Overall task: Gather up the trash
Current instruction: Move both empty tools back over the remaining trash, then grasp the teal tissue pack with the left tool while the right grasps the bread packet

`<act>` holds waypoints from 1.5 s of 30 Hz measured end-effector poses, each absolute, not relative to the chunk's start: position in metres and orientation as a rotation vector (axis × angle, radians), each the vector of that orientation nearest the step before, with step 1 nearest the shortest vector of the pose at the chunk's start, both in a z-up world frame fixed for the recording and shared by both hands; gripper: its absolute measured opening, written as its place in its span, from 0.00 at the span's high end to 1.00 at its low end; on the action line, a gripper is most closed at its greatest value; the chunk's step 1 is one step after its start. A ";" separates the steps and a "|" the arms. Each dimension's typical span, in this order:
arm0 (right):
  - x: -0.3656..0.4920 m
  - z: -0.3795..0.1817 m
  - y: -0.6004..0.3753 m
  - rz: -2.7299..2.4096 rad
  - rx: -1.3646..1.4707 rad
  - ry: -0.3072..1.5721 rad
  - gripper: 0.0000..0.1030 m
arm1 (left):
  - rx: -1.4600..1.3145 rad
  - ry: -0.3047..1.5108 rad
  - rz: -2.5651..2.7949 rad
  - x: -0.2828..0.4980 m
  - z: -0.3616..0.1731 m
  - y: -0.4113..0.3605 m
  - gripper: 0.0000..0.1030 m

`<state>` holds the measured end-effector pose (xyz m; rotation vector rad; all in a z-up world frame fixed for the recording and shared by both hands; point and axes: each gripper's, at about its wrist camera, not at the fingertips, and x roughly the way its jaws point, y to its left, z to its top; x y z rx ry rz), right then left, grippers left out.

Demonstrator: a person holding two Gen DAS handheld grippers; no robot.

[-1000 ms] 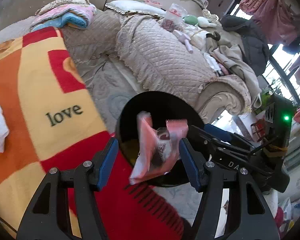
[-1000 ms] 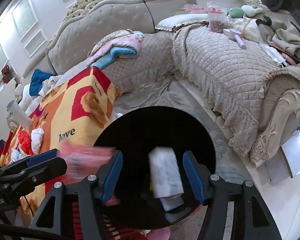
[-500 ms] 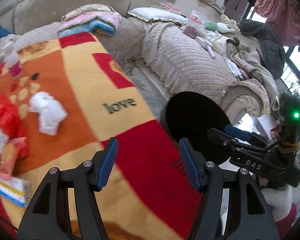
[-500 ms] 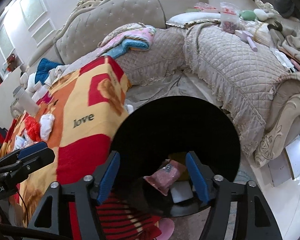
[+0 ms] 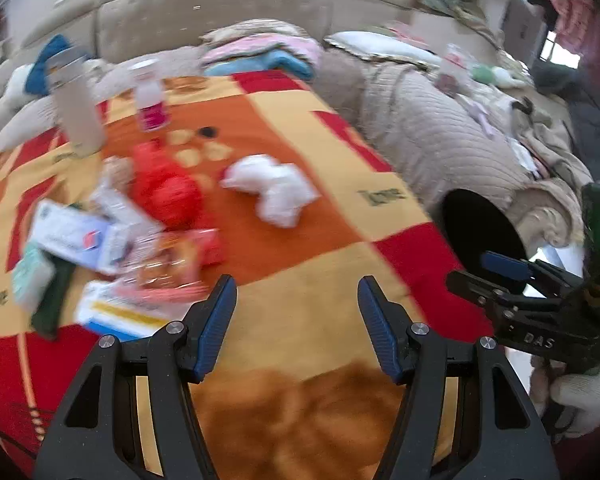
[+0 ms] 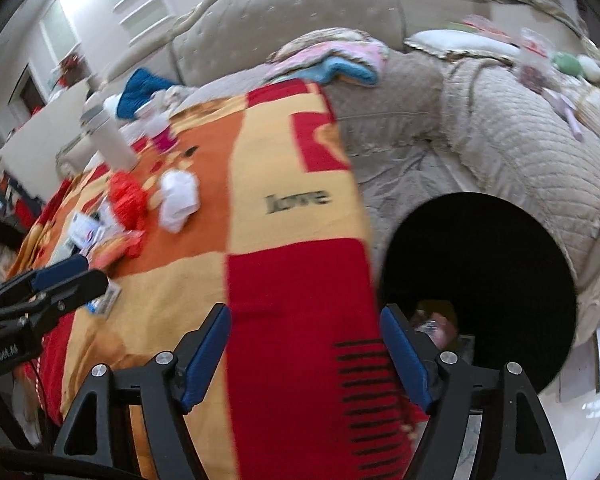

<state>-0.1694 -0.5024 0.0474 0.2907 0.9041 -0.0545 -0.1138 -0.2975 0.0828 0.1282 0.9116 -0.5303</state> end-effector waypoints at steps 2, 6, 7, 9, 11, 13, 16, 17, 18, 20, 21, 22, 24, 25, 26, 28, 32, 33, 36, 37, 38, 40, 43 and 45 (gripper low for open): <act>-0.162 0.046 -0.488 -0.040 0.276 0.920 0.21 | 0.106 0.920 -0.492 -0.108 0.083 -0.275 0.40; -0.148 0.047 -0.460 0.017 0.277 0.938 0.21 | 0.062 0.925 -0.431 -0.099 0.083 -0.236 0.40; -0.143 0.048 -0.451 0.037 0.272 0.942 0.21 | 0.043 0.927 -0.409 -0.095 0.084 -0.222 0.40; -0.136 0.052 -0.435 0.064 0.256 0.942 0.21 | 0.009 0.936 -0.376 -0.087 0.085 -0.200 0.40; -0.126 0.058 -0.419 0.088 0.248 0.937 0.21 | -0.029 0.950 -0.338 -0.078 0.085 -0.176 0.40; -0.114 0.064 -0.403 0.119 0.254 0.930 0.21 | -0.058 0.955 -0.306 -0.072 0.085 -0.156 0.40; -0.087 0.070 -0.374 0.168 0.260 0.939 0.19 | -0.091 0.961 -0.258 -0.064 0.085 -0.127 0.40; -0.080 0.070 -0.366 0.177 0.259 0.945 0.18 | -0.101 0.962 -0.241 -0.062 0.085 -0.116 0.40; -0.070 0.069 -0.357 0.187 0.261 0.953 0.18 | -0.110 0.962 -0.229 -0.060 0.085 -0.110 0.40; -0.051 0.067 -0.339 0.212 0.270 0.978 0.18 | -0.129 0.968 -0.209 -0.056 0.085 -0.096 0.40; -0.041 0.065 -0.329 0.223 0.270 0.994 0.18 | -0.139 0.971 -0.203 -0.055 0.084 -0.091 0.40; -0.032 0.062 -0.320 0.229 0.261 1.011 0.18 | -0.148 0.974 -0.197 -0.053 0.083 -0.087 0.40; -0.018 0.055 -0.306 0.228 0.234 1.042 0.18 | -0.179 0.987 -0.184 -0.048 0.080 -0.076 0.40; -0.010 0.049 -0.297 0.231 0.210 1.064 0.18 | -0.190 0.991 -0.181 -0.046 0.079 -0.073 0.40; -0.006 0.045 -0.294 0.229 0.193 1.079 0.20 | -0.207 0.998 -0.177 -0.043 0.078 -0.069 0.40; -0.004 0.037 -0.294 0.198 0.155 1.091 0.37 | -0.233 1.006 -0.175 -0.037 0.075 -0.067 0.40; -0.018 0.038 -0.317 0.232 0.181 1.064 0.47 | -0.295 1.024 -0.165 -0.021 0.068 -0.065 0.40; -0.024 0.040 -0.323 0.222 0.164 1.061 0.47 | -0.312 1.029 -0.162 -0.016 0.066 -0.065 0.40; -0.042 0.041 -0.343 0.194 0.127 1.059 0.48 | -0.327 1.033 -0.142 -0.003 0.058 -0.070 0.40; -0.047 0.040 -0.350 0.188 0.128 1.062 0.48 | -0.325 1.036 -0.131 0.001 0.056 -0.072 0.40; -0.053 0.040 -0.356 0.186 0.128 1.065 0.48 | -0.326 1.045 -0.111 0.006 0.051 -0.074 0.40; -0.062 0.040 -0.363 0.186 0.125 1.069 0.48 | -0.329 1.056 -0.088 0.012 0.045 -0.077 0.40; -0.070 0.040 -0.367 0.195 0.128 1.053 0.46 | -0.304 1.054 -0.059 0.018 0.040 -0.082 0.40; -0.072 0.040 -0.366 0.187 0.129 1.038 0.37 | -0.299 1.056 -0.051 0.020 0.038 -0.083 0.40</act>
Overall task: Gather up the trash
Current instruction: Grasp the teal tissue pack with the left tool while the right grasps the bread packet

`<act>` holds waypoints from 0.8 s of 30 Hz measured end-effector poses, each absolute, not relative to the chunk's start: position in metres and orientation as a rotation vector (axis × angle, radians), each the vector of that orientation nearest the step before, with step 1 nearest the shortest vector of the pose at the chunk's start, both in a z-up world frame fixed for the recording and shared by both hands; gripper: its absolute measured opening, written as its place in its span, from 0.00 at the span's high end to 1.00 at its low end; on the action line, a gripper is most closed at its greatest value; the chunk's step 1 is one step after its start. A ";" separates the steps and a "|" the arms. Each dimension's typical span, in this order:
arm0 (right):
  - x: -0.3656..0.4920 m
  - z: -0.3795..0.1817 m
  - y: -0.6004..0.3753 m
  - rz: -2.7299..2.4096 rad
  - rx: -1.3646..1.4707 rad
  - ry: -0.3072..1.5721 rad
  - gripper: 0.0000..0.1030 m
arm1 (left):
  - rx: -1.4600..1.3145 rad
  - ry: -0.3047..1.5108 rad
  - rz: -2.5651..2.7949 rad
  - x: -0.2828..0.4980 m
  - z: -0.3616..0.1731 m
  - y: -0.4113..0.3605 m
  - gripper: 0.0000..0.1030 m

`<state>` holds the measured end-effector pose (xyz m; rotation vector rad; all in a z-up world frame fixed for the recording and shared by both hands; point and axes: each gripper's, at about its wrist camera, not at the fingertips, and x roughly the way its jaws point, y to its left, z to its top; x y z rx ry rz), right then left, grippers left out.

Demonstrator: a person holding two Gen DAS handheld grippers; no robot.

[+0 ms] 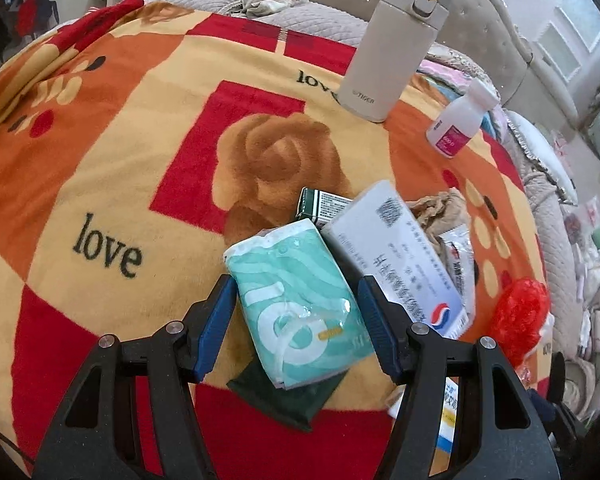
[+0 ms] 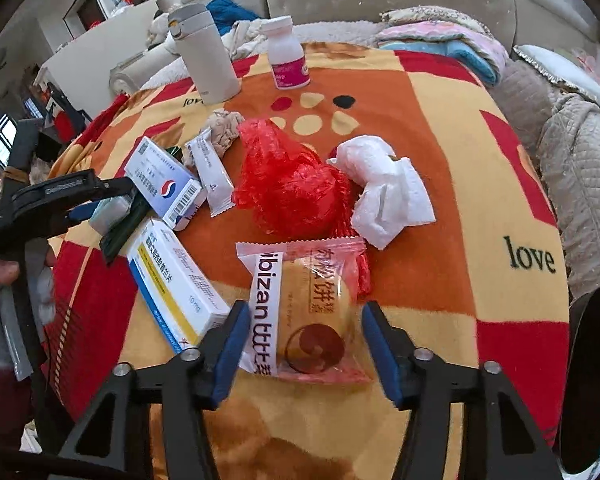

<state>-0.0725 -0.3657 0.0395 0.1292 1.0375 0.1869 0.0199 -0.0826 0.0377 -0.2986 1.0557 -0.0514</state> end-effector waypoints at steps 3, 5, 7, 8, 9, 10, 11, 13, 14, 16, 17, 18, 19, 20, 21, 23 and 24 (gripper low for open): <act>-0.072 0.038 -0.365 0.180 0.147 1.020 0.33 | -0.283 1.060 -0.064 0.019 0.033 -0.082 0.40; -0.069 0.034 -0.362 0.186 0.151 1.030 0.33 | -0.283 1.074 -0.072 0.018 0.029 -0.080 0.42; -0.066 0.029 -0.356 0.177 0.126 1.032 0.33 | -0.289 1.068 -0.092 0.016 0.029 -0.078 0.51; -0.066 0.028 -0.355 0.174 0.124 1.016 0.33 | -0.280 1.064 -0.091 0.014 0.030 -0.077 0.53; -0.067 0.028 -0.356 0.175 0.127 1.006 0.34 | -0.273 1.057 -0.091 0.012 0.033 -0.075 0.57; -0.066 0.027 -0.357 0.175 0.135 0.995 0.47 | -0.270 1.050 -0.093 0.009 0.035 -0.075 0.60; -0.066 0.027 -0.359 0.178 0.143 0.989 0.48 | -0.265 1.042 -0.098 0.005 0.038 -0.073 0.61; -0.067 0.029 -0.360 0.185 0.144 0.986 0.48 | -0.257 1.031 -0.113 -0.003 0.044 -0.071 0.64; -0.069 0.031 -0.360 0.188 0.138 0.983 0.49 | -0.252 1.023 -0.121 -0.008 0.048 -0.070 0.64; -0.077 0.037 -0.360 0.198 0.136 0.967 0.49 | -0.247 1.009 -0.133 -0.017 0.054 -0.070 0.64; -0.080 0.039 -0.361 0.204 0.137 0.960 0.49 | -0.245 1.001 -0.145 -0.024 0.058 -0.071 0.64; -0.084 0.043 -0.361 0.209 0.139 0.951 0.49 | -0.243 0.996 -0.156 -0.029 0.061 -0.072 0.64; -0.089 0.047 -0.362 0.214 0.142 0.940 0.49 | -0.242 0.993 -0.164 -0.032 0.063 -0.073 0.65; -0.093 0.050 -0.363 0.217 0.142 0.935 0.49 | -0.240 0.988 -0.180 -0.039 0.067 -0.076 0.65; -0.098 0.053 -0.364 0.220 0.142 0.931 0.49 | -0.238 0.985 -0.189 -0.042 0.069 -0.078 0.65; -0.106 0.057 -0.366 0.222 0.145 0.921 0.49 | -0.229 0.972 -0.213 -0.053 0.076 -0.085 0.65; -0.111 0.060 -0.368 0.222 0.150 0.915 0.49 | -0.224 0.964 -0.231 -0.059 0.080 -0.089 0.65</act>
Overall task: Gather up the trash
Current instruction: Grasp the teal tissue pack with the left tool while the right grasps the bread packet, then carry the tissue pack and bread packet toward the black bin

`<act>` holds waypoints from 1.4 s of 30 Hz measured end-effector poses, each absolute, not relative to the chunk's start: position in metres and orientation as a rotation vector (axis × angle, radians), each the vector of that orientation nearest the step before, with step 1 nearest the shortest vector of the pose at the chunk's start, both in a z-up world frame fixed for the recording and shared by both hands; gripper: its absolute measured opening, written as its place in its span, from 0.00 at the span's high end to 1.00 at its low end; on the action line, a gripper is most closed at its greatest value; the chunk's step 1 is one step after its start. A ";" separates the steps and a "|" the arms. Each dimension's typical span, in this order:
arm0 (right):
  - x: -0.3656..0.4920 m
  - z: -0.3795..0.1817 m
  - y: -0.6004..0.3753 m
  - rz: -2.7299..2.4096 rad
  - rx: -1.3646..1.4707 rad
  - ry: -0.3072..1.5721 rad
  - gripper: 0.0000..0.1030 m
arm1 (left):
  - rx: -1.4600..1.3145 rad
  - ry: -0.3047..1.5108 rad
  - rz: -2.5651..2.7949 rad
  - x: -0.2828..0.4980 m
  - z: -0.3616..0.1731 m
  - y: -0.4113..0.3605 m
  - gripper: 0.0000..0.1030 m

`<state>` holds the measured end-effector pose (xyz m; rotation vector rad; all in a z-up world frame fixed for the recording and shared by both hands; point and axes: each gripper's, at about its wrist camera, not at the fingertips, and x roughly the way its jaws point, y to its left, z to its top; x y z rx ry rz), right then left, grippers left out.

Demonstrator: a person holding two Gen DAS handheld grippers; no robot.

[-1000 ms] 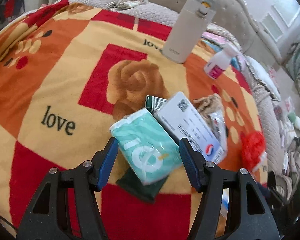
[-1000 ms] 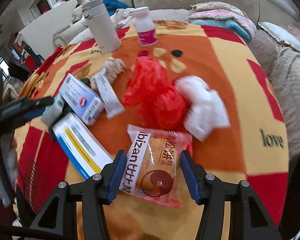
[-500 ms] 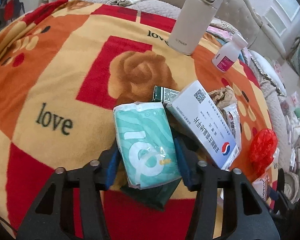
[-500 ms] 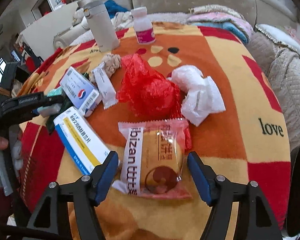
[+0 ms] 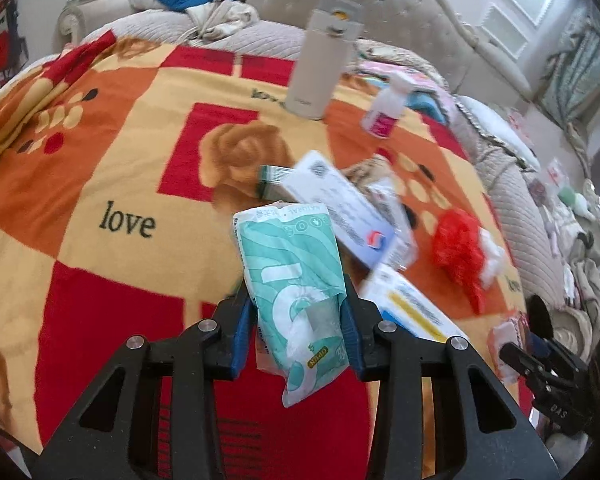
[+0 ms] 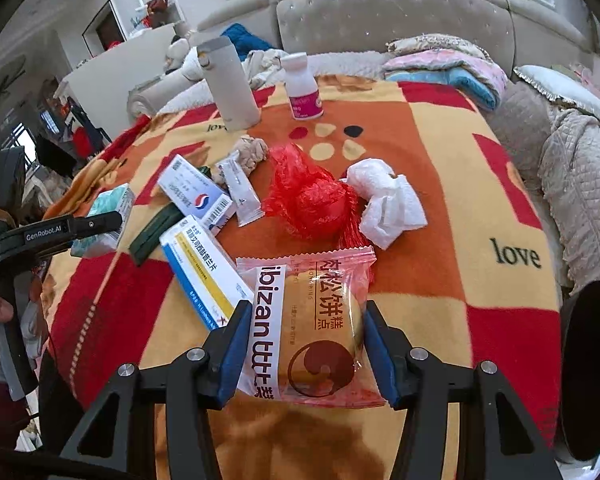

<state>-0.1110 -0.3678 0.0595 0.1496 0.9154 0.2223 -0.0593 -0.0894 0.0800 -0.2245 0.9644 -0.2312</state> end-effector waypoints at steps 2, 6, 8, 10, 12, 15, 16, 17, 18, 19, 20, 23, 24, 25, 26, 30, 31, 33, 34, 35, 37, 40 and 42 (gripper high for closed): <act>-0.119 0.063 -0.372 0.222 0.162 0.907 0.49 | -0.214 0.952 -0.255 -0.069 0.086 -0.098 0.65; -0.133 0.068 -0.378 0.215 0.181 0.887 0.49 | -0.193 0.945 -0.296 -0.082 0.092 -0.117 0.65; -0.138 0.070 -0.380 0.211 0.185 0.880 0.49 | -0.172 0.938 -0.313 -0.089 0.095 -0.130 0.65; -0.143 0.072 -0.382 0.209 0.186 0.872 0.49 | -0.163 0.936 -0.327 -0.095 0.096 -0.138 0.65; -0.147 0.073 -0.386 0.204 0.189 0.867 0.49 | -0.156 0.938 -0.347 -0.100 0.096 -0.148 0.65; -0.151 0.073 -0.393 0.195 0.197 0.865 0.49 | -0.140 0.941 -0.376 -0.105 0.096 -0.165 0.65; -0.152 0.074 -0.395 0.192 0.199 0.865 0.49 | -0.136 0.941 -0.384 -0.107 0.097 -0.170 0.65; -0.153 0.074 -0.397 0.188 0.201 0.865 0.49 | -0.133 0.942 -0.393 -0.108 0.097 -0.176 0.65; -0.154 0.075 -0.399 0.183 0.203 0.864 0.49 | -0.130 0.943 -0.400 -0.109 0.097 -0.179 0.65; -0.155 0.076 -0.402 0.179 0.204 0.862 0.49 | -0.122 0.943 -0.411 -0.110 0.098 -0.185 0.65; -0.156 0.076 -0.404 0.175 0.204 0.860 0.49 | -0.115 0.941 -0.418 -0.111 0.098 -0.190 0.65; -0.159 0.080 -0.411 0.162 0.211 0.851 0.49 | -0.091 0.936 -0.439 -0.114 0.100 -0.203 0.65; -0.160 0.081 -0.413 0.159 0.212 0.849 0.49 | -0.084 0.935 -0.445 -0.115 0.101 -0.207 0.65; -0.161 0.082 -0.415 0.154 0.213 0.845 0.49 | -0.080 0.934 -0.451 -0.116 0.101 -0.210 0.65; -0.162 0.083 -0.417 0.151 0.214 0.843 0.49 | -0.074 0.933 -0.459 -0.117 0.102 -0.215 0.65; -0.165 0.086 -0.427 0.132 0.218 0.834 0.49 | -0.064 0.927 -0.478 -0.117 0.104 -0.228 0.65; -0.166 0.086 -0.430 0.126 0.220 0.832 0.49 | -0.063 0.927 -0.482 -0.118 0.105 -0.230 0.65; -0.169 0.087 -0.435 0.116 0.224 0.830 0.49 | -0.061 0.927 -0.495 -0.118 0.105 -0.236 0.65; -0.170 0.087 -0.438 0.109 0.226 0.829 0.49 | -0.060 0.928 -0.502 -0.119 0.106 -0.240 0.65; -0.171 0.087 -0.442 0.103 0.229 0.829 0.49 | -0.058 0.929 -0.509 -0.119 0.105 -0.243 0.65; -0.174 0.087 -0.450 0.087 0.238 0.827 0.49 | -0.050 0.930 -0.520 -0.119 0.105 -0.250 0.65; -0.178 0.086 -0.461 0.066 0.254 0.823 0.49 | -0.031 0.937 -0.537 -0.121 0.103 -0.262 0.65; -0.181 0.085 -0.469 0.054 0.265 0.821 0.49 | -0.015 0.941 -0.546 -0.122 0.101 -0.272 0.65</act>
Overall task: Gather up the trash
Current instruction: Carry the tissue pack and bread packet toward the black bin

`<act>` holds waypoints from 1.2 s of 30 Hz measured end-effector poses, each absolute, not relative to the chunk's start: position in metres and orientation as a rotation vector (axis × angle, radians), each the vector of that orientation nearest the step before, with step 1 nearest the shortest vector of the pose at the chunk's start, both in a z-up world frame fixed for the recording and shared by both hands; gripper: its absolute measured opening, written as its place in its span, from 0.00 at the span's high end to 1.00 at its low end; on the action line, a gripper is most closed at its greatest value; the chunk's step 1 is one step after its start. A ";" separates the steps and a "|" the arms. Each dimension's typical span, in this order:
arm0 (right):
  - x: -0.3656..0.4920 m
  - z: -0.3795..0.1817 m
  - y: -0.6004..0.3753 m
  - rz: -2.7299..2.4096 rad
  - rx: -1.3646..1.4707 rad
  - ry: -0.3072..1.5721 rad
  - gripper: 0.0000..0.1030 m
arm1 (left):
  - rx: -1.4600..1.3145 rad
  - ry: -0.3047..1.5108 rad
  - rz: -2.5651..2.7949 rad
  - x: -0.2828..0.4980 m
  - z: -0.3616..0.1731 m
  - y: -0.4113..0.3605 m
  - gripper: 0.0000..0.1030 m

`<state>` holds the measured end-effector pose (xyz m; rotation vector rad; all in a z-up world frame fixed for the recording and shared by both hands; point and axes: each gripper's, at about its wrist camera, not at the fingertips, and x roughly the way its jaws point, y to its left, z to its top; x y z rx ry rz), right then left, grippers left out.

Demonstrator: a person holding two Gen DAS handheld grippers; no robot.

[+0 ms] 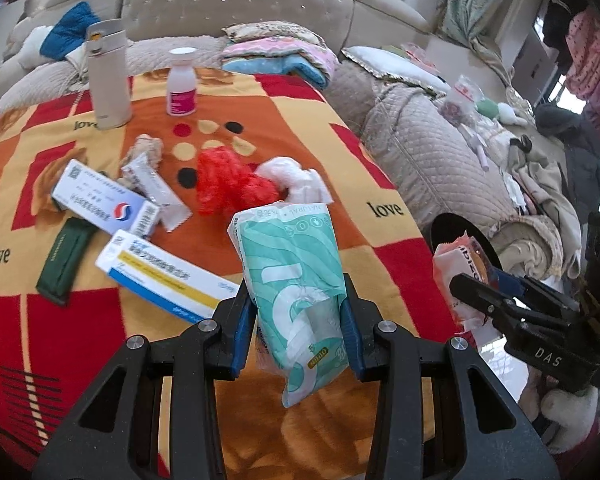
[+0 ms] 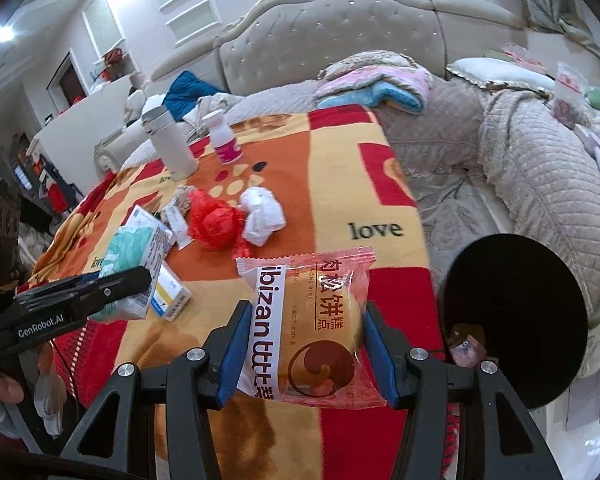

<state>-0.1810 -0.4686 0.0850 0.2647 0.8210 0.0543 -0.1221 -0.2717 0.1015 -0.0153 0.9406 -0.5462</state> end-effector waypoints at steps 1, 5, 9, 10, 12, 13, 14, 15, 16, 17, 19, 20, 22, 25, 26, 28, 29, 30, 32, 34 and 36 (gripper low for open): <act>-0.182 0.084 -0.473 0.047 0.269 0.821 0.49 | -0.010 0.944 -0.552 -0.123 0.100 -0.276 0.65; -0.187 0.081 -0.488 0.023 0.288 0.825 0.49 | 0.015 0.947 -0.570 -0.123 0.097 -0.293 0.65; -0.192 0.079 -0.503 -0.004 0.308 0.823 0.49 | 0.037 0.951 -0.591 -0.125 0.095 -0.309 0.65; -0.193 0.078 -0.509 -0.013 0.314 0.823 0.49 | 0.044 0.951 -0.595 -0.126 0.095 -0.313 0.65; -0.196 0.076 -0.517 -0.027 0.324 0.823 0.49 | 0.059 0.953 -0.608 -0.127 0.094 -0.323 0.65; -0.197 0.075 -0.522 -0.037 0.330 0.823 0.49 | 0.064 0.953 -0.613 -0.127 0.093 -0.327 0.65; -0.198 0.073 -0.527 -0.044 0.335 0.824 0.49 | 0.073 0.954 -0.621 -0.127 0.092 -0.334 0.65; -0.199 0.072 -0.532 -0.053 0.341 0.825 0.49 | 0.079 0.953 -0.626 -0.127 0.092 -0.339 0.65; -0.200 0.070 -0.538 -0.064 0.346 0.825 0.49 | 0.084 0.952 -0.632 -0.128 0.092 -0.343 0.65; -0.202 0.069 -0.541 -0.073 0.350 0.825 0.49 | 0.089 0.951 -0.641 -0.128 0.092 -0.348 0.65; -0.204 0.066 -0.554 -0.099 0.362 0.827 0.49 | 0.088 0.952 -0.669 -0.127 0.091 -0.360 0.65; -0.205 0.064 -0.559 -0.108 0.367 0.828 0.49 | 0.085 0.954 -0.681 -0.127 0.091 -0.365 0.65; -0.208 0.060 -0.573 -0.133 0.377 0.833 0.49 | 0.078 0.956 -0.710 -0.126 0.090 -0.375 0.65; -0.211 0.054 -0.589 -0.168 0.392 0.844 0.49 | 0.086 0.965 -0.746 -0.126 0.086 -0.396 0.65; -0.212 0.051 -0.595 -0.179 0.400 0.848 0.49 | 0.088 0.971 -0.759 -0.126 0.084 -0.404 0.65; -0.214 0.045 -0.606 -0.199 0.412 0.857 0.49 | 0.093 0.984 -0.775 -0.126 0.081 -0.416 0.65; -0.215 0.042 -0.612 -0.211 0.418 0.862 0.49 | 0.098 0.991 -0.785 -0.126 0.079 -0.423 0.65; -0.215 0.040 -0.616 -0.218 0.424 0.865 0.49 | 0.103 0.995 -0.794 -0.126 0.077 -0.430 0.65; -0.216 0.034 -0.625 -0.233 0.437 0.872 0.49 | 0.119 0.999 -0.811 -0.128 0.074 -0.444 0.65; -0.217 0.029 -0.633 -0.247 0.450 0.880 0.49 | 0.129 1.004 -0.823 -0.128 0.072 -0.454 0.65; -0.217 0.024 -0.638 -0.256 0.457 0.886 0.49 | 0.141 1.007 -0.840 -0.128 0.069 -0.465 0.65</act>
